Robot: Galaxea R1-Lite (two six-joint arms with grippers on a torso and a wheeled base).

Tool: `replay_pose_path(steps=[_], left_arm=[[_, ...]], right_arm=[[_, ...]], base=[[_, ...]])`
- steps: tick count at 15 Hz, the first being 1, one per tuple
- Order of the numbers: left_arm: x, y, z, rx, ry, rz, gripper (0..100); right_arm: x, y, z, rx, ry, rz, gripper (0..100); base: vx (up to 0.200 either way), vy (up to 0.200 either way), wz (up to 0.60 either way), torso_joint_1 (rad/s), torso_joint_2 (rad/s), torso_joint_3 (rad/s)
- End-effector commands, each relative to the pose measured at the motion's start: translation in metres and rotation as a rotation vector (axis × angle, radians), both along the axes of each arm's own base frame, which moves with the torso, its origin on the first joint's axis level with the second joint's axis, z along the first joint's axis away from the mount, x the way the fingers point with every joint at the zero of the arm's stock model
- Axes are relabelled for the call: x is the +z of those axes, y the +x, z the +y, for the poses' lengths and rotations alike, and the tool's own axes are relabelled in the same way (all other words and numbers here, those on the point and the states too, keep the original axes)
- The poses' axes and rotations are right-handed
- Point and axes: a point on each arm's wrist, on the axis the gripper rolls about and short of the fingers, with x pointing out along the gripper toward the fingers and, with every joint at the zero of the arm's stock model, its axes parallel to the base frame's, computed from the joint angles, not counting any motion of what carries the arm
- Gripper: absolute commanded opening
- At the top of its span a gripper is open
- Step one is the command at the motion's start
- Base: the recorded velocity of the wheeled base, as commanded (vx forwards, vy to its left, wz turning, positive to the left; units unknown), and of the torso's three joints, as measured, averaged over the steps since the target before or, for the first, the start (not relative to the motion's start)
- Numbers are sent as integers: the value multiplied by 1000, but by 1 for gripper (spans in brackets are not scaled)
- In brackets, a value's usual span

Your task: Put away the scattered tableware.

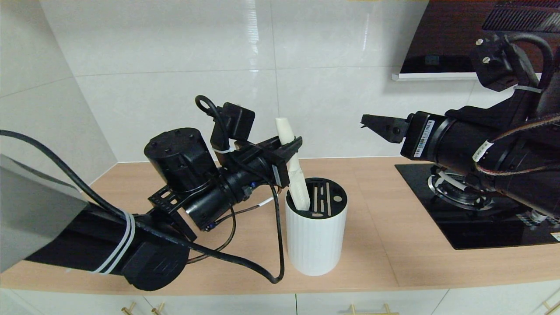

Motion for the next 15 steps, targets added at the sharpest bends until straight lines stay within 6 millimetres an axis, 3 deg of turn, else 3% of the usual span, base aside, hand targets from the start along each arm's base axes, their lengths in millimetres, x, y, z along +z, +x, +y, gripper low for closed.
replay_pose_path(steps=[1,8,15], left_arm=[[-14,6,-4,-1,21,30,0],[-45,10,-22,-17,56,63,0],[-65,16,-28,-15,76,89,0]], right_arm=[[-1,1,1,0,-3,4,100],[-2,1,1,0,-4,5,100],[-2,1,1,0,-4,5,100]], base=[[0,0,0,0,0,0],[0,0,0,0,0,0],[0,0,0,0,0,0]])
